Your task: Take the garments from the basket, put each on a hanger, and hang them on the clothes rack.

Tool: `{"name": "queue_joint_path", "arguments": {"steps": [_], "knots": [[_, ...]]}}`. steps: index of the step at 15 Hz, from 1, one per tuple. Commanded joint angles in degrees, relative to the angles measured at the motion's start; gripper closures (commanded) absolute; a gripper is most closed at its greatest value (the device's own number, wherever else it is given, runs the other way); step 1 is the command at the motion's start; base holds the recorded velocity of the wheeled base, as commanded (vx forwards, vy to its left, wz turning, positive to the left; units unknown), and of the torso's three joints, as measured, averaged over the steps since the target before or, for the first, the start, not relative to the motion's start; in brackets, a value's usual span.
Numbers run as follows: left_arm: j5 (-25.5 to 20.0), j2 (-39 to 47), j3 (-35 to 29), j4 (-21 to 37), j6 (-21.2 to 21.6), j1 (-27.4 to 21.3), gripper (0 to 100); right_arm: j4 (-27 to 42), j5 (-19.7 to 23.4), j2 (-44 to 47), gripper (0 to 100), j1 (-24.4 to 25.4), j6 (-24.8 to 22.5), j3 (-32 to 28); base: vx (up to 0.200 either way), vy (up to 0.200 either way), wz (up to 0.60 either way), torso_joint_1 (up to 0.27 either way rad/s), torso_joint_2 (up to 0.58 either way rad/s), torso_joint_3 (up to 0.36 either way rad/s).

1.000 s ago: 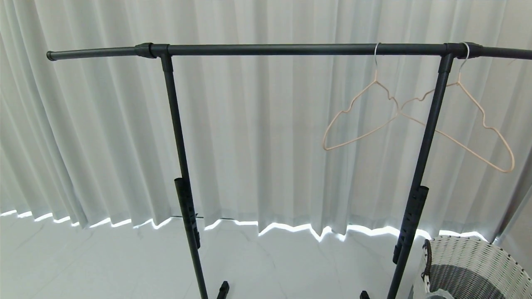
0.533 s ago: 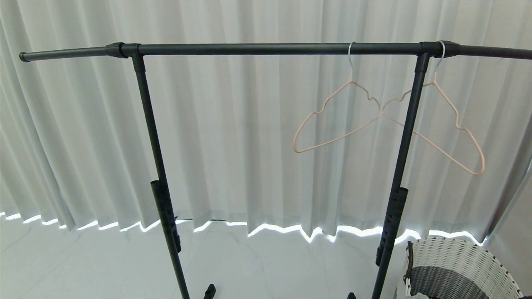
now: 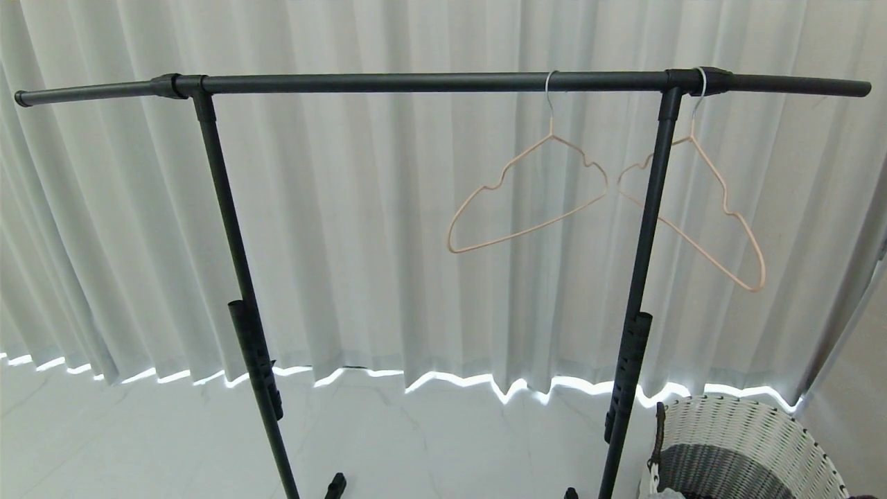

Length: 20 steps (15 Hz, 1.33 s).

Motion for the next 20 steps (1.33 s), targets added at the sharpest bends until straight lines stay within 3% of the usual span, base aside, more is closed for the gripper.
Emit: {"name": "queue_joint_path", "arguments": {"steps": [1, 7, 13, 20], "knots": [[0.0, 0.0, 0.0, 0.0, 0.0, 0.0, 0, 0.0, 0.0, 0.0, 0, 0.0, 0.0, 0.0, 0.0, 0.0, 0.0, -0.017, 0.05, 0.036], [0.0, 0.0, 0.0, 0.0, -0.1, 0.0, 0, 0.0, 0.0, 0.0, 0, 0.0, 0.0, 0.0, 0.0, 0.0, 0.0, -0.113, 0.29, 0.173], [0.0, 0.0, 0.0, 0.0, 0.1, 0.0, 0, 0.0, 0.0, 0.0, 0, 0.0, -0.1, 0.0, -0.167, 0.0, 0.0, -0.01, 0.03, 0.022], [0.0, 0.0, 0.0, 0.0, -0.1, 0.0, 0, 0.0, 0.0, 0.0, 0, 0.0, -0.2, 0.0, 0.0, 0.0, 0.0, 0.0, 0.0, 0.0]]}}
